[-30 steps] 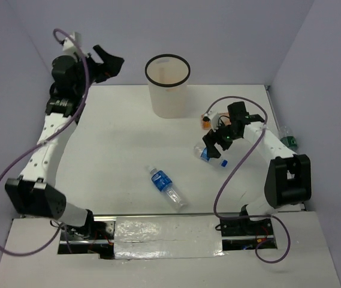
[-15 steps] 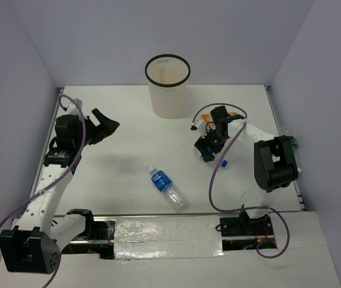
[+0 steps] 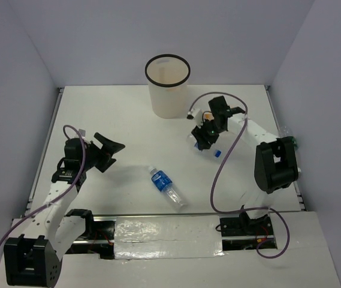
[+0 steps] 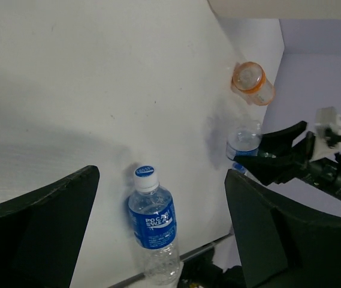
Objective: Put the plastic bottles in the bin
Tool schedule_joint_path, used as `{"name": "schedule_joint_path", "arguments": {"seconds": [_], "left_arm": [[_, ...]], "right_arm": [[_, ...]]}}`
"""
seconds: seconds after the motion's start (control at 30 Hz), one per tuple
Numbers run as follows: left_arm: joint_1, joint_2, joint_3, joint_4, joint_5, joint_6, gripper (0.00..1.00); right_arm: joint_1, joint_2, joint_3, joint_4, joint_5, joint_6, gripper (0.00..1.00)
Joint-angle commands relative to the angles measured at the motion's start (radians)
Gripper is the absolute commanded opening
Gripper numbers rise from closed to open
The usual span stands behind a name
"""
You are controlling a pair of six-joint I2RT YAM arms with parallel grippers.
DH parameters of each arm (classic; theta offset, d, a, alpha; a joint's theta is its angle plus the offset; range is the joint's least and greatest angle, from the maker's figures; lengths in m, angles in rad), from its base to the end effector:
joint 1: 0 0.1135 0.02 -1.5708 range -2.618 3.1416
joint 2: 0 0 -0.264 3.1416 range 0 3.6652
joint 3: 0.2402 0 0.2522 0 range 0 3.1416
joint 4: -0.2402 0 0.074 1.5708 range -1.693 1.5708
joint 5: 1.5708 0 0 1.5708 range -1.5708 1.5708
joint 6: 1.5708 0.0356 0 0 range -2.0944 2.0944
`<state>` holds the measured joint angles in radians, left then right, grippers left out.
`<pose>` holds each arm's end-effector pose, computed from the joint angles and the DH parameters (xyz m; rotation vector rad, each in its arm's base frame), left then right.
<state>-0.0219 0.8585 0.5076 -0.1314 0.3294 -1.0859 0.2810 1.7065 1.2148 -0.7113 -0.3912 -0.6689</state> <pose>0.1932 -0.0158 0.2355 -0.9147 1.9853 -0.9998 0.3214 0.1069 0.2126 -1.3121 2.3359 0.4245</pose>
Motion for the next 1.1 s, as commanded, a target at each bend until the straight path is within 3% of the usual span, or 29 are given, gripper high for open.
{"name": "schedule_joint_path", "arguments": {"seconds": [0.0,0.37,0.47,0.63,0.93,1.03,1.07], "left_arm": [[0.002,-0.019,-0.014,0.004,0.036,-0.130,1.00],[-0.032,-0.004,-0.032,-0.198,0.040,-0.175,1.00],[-0.059,-0.022,-0.052,-0.200,0.022,-0.218,0.99],[-0.127,-0.023,-0.090,-0.168,0.016,-0.273,1.00],[-0.262,0.082,-0.069,-0.111,-0.010,-0.308,0.99],[-0.300,0.129,-0.063,-0.096,-0.026,-0.319,0.99],[-0.308,0.140,-0.063,-0.082,-0.024,-0.325,0.99]], "right_arm": [[0.043,-0.084,0.246,0.036,-0.126,0.051,0.36],[0.147,0.206,0.946,0.187,-0.089,0.279,0.35],[0.164,0.264,1.047,0.286,-0.055,0.316,0.35],[0.172,0.292,1.002,0.544,0.024,0.376,0.38],[0.176,0.398,1.029,0.670,0.126,0.374,0.47],[0.178,0.418,1.017,0.674,0.150,0.348,0.64],[0.178,0.429,1.019,0.667,0.156,0.344,0.78]]}}
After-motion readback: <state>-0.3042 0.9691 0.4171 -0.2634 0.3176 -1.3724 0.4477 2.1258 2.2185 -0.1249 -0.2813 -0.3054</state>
